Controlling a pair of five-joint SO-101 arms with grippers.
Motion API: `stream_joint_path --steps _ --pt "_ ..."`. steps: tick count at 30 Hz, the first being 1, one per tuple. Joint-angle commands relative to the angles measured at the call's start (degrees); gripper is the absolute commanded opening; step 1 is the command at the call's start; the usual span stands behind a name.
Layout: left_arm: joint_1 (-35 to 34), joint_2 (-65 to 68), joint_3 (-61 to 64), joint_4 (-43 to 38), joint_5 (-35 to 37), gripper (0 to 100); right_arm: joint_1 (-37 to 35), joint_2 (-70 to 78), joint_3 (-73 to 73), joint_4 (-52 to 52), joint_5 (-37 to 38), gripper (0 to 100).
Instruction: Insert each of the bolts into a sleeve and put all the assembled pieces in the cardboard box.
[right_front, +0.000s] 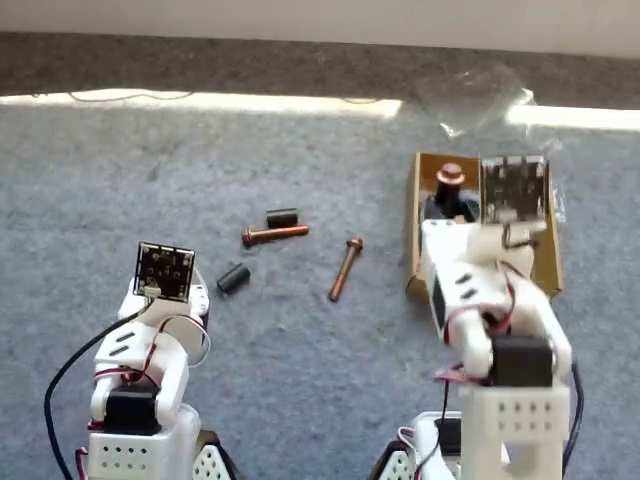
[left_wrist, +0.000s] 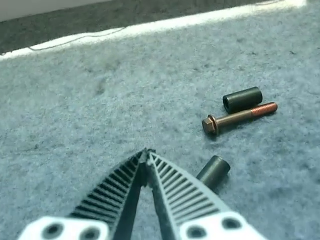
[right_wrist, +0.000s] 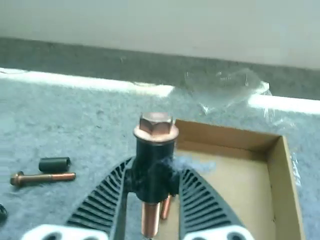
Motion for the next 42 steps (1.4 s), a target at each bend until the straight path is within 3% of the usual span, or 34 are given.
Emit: stream_joint_path --steps 1,12,21,37,42 --pt "-0.5 -1.0 0.1 -0.4 -0.6 0 3.3 10.9 -6.5 -0.7 4.5 0.5" --pt "-0.5 -1.0 0.3 -0.3 -0.6 0 11.6 45.1 -20.9 -0.7 7.0 0.5" --pt "-0.5 -1.0 1.3 -0.3 -0.6 0 12.7 65.8 -34.0 -0.3 7.0 0.7" --pt "-0.5 -1.0 1.6 -0.3 -0.7 0 9.9 76.8 -37.6 -0.2 7.1 1.3" --pt "-0.5 -1.0 1.6 -0.3 -0.7 0 7.8 76.8 -37.8 3.1 7.1 11.9"
